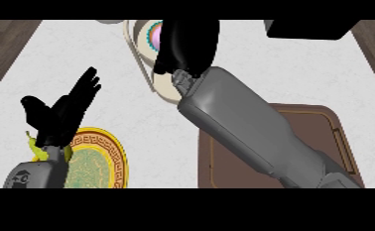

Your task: Pick the cupcake from the tray and place it in the tiered basket

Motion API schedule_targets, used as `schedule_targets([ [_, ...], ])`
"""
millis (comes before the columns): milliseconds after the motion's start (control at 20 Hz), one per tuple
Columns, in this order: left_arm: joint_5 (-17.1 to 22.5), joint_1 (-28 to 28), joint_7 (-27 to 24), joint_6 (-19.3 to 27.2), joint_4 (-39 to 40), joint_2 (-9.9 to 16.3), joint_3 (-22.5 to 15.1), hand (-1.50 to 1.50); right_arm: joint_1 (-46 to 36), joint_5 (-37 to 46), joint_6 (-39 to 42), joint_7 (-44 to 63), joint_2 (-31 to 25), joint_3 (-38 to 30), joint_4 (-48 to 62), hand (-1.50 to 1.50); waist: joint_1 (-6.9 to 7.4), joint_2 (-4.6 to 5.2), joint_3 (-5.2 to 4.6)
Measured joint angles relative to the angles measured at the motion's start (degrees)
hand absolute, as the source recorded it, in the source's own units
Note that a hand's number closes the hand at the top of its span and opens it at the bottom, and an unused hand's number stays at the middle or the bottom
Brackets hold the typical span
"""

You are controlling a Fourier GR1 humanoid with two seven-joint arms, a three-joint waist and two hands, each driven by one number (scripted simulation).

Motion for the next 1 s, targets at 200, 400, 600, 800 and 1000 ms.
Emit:
schedule_targets([
  [200,0.35,0.40,0.64,-0.38,-1.01,0.22,0.17,0.00,-2.29,-0.38,-3.36,-0.65,-0.16,0.36,4.96,1.50,0.07,-0.38,0.11],
  [400,0.22,1.73,0.39,-0.42,-1.91,0.18,0.21,0.00,-3.60,0.25,-6.84,-1.42,-0.25,0.71,9.49,1.50,0.21,-0.56,0.16],
  [600,0.16,1.02,-0.09,-0.41,-1.26,0.28,0.66,0.00,-4.10,3.35,-13.88,-3.47,-0.10,-0.43,13.76,-1.50,0.09,0.14,0.04],
  [800,-0.24,1.11,0.21,-0.29,-1.96,-0.17,0.05,0.00,-4.82,2.76,-20.02,-5.32,-0.04,-0.34,19.80,-1.50,0.53,0.54,-0.03],
  [1000,0.04,1.16,0.04,-0.84,-1.65,-0.07,0.30,0.00,-7.41,0.40,-22.79,-5.98,-0.08,0.21,24.21,-1.50,0.57,0.41,-0.02],
])
